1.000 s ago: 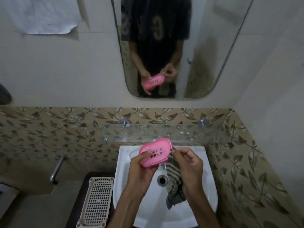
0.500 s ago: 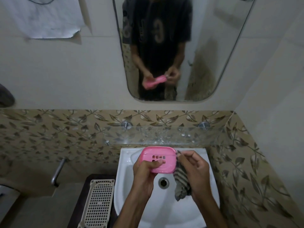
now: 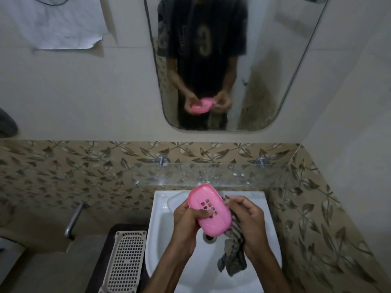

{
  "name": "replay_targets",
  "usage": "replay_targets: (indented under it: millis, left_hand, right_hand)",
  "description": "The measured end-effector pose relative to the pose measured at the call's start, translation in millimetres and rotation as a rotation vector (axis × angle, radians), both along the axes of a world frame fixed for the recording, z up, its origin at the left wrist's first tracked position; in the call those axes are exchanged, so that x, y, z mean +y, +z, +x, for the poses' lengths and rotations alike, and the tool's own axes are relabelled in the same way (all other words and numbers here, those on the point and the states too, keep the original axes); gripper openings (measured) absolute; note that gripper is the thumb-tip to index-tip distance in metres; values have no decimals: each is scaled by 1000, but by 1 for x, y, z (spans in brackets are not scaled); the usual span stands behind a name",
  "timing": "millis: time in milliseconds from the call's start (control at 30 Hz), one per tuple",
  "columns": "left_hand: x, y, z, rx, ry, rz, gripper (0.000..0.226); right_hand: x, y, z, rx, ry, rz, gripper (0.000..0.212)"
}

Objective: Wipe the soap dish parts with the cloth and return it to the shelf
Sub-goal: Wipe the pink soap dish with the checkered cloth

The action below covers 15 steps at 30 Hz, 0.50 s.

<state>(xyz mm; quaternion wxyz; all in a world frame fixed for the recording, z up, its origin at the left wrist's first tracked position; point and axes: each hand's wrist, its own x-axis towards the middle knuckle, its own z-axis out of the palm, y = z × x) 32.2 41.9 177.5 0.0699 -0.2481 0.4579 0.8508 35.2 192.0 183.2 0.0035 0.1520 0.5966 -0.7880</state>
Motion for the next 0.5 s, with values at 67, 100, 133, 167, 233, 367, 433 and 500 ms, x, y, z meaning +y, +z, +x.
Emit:
replay_targets:
  millis: [67,100,133,167,233,367,433,500]
  left_hand:
    - [6,6,2,-4,39,20,52]
    - [7,8,0,-11,69,48,55]
    - [8,11,-3,-16,94,73,55]
    - [8,13,-5,-16,109,82,54]
    - [6,17,-9,-12,106,78,55]
    - [0,20,-8,-23,61,240,52]
    - [-4,19,-9,-34,55,290,53]
    - [-5,21,-11,-25,41,302,64]
  right_hand:
    - [-2,3,-6,-3,45,-1,7]
    - [-4,4,-5,3,73,4,8]
    - [-6,3,-3,8,98,11,11]
    - [-8,0,2,14,113,19,13]
    - [-12,-6,9,28,95,55,12]
    - [-13,-6,5,90,-16,233,22]
    - [-11,-1,9,164,-56,344,22]
    - [-10,5,18,293,-84,495,23]
